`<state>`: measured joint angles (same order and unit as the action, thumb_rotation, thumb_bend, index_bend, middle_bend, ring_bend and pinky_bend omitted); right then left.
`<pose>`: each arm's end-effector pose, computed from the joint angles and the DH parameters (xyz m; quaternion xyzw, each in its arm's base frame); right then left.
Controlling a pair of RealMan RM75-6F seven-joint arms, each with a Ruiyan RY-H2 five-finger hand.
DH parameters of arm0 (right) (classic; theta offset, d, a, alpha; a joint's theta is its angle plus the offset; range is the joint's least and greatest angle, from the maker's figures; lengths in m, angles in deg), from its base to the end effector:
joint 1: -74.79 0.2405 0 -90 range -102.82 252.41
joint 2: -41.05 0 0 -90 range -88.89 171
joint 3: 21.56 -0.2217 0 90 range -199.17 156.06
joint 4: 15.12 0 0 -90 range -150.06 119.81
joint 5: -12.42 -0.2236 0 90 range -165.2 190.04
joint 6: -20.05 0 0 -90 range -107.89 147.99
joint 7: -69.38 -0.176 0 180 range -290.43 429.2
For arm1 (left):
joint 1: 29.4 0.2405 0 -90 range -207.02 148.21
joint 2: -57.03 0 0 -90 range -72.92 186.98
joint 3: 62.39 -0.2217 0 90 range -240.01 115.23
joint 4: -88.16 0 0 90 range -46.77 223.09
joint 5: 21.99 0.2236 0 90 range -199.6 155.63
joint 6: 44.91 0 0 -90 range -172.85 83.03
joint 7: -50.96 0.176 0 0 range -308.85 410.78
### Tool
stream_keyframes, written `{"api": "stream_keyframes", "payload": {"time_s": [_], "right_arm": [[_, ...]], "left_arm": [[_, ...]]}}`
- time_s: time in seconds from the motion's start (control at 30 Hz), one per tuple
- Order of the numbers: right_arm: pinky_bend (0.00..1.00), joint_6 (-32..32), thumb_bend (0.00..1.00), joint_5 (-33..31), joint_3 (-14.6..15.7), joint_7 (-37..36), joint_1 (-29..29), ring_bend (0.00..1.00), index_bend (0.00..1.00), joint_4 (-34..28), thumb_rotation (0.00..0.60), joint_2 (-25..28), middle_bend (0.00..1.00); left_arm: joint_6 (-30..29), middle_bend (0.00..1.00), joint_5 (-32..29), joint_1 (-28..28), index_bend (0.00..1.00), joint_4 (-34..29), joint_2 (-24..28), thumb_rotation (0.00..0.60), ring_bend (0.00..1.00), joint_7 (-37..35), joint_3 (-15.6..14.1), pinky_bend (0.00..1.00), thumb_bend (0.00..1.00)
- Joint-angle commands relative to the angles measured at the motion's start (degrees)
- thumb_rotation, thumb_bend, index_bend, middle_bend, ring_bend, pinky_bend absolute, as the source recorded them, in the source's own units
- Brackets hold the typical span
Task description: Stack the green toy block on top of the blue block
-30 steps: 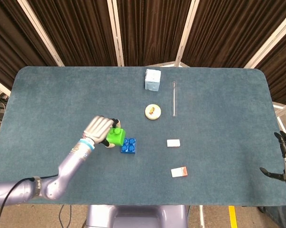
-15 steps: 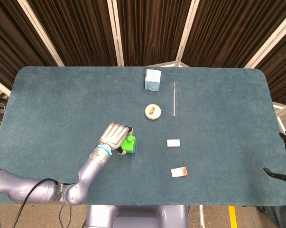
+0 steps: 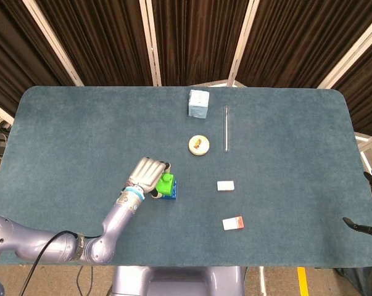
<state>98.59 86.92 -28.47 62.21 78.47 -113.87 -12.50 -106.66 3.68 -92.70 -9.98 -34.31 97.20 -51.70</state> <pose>-0.3130 -0.2171 0.1823 0.5182 -0.4607 0.3657 0.6210 -0.0264 0.3330 -0.0723 -0.7819 -0.3834 -0.2730 0.4087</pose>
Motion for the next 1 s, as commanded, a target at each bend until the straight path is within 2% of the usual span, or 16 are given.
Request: {"api": "stream_keyframes", "payload": {"time_s": [0.03, 1.0], "right_arm": [[0.0, 0.1, 0.0, 0.0, 0.0, -0.1, 0.0, 0.0, 0.03, 0.0, 0.6, 0.1, 0.0], [0.0, 0.1, 0.0, 0.1, -0.1, -0.8, -0.2, 0.0, 0.03, 0.1, 0.6, 0.4, 0.0]], "left_arm": [[0.4, 0.51, -0.3, -0.2, 0.48, 0.3, -0.3, 0.6, 0.46, 0.1, -0.2, 0.39, 0.0], [-1.5, 0.49, -1.3, -1.8, 0.48, 3.6, -4.9, 0.6, 0.45, 3.5, -1.4, 0.38, 0.0]]}}
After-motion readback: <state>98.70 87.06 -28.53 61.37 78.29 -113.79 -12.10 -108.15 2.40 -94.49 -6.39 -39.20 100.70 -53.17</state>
